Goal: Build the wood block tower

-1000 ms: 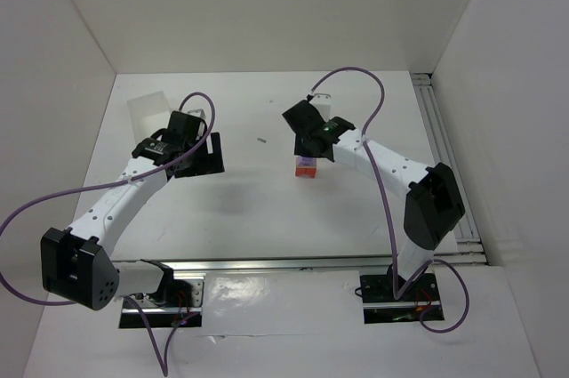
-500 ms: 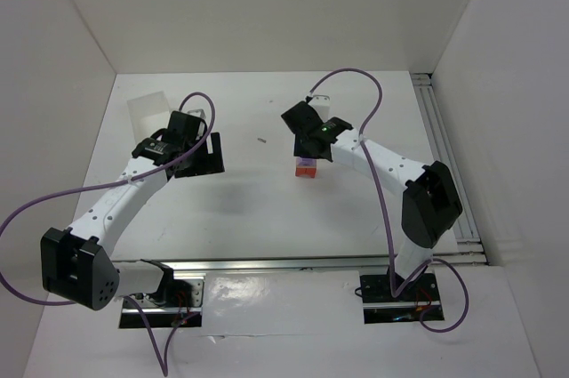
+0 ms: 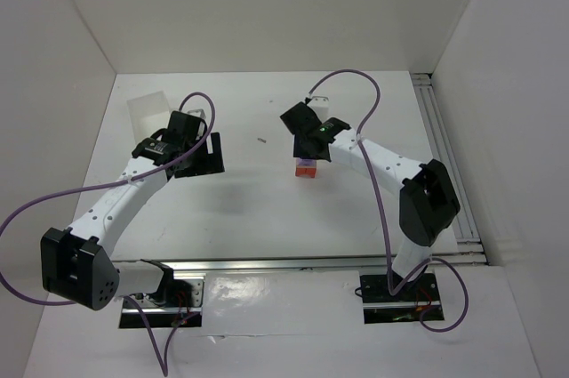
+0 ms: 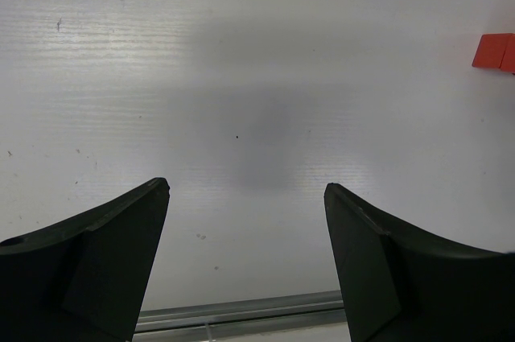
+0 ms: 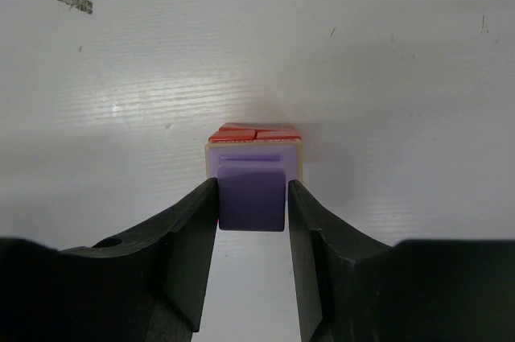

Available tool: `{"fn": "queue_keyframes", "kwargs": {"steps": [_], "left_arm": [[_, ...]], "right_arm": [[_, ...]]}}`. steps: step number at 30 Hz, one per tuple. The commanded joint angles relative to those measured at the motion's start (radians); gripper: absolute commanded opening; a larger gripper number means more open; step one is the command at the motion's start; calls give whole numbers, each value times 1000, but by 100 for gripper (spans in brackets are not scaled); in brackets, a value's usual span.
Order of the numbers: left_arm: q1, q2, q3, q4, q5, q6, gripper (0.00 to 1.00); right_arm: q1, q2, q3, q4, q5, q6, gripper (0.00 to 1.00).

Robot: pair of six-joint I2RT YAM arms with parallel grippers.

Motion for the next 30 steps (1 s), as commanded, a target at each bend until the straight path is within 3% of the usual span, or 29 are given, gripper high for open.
{"fn": "queue_keyframes", "kwargs": {"steps": [1, 5, 12, 19, 30], "left_arm": [[-3, -15, 17, 18, 4, 11, 91], [-3, -15, 17, 18, 4, 11, 91], [-3, -15, 17, 18, 4, 11, 91], [-3, -15, 7, 18, 4, 11, 91], [-3, -15, -2, 18, 4, 11, 91]], "right_arm": [[12, 6, 30, -16, 28, 15, 47], [12, 15, 39, -16, 28, 15, 48], [12, 15, 50, -28, 19, 15, 67], [21, -4, 59, -37, 28, 15, 67], [21, -4, 70, -48, 39, 15, 55]]}}
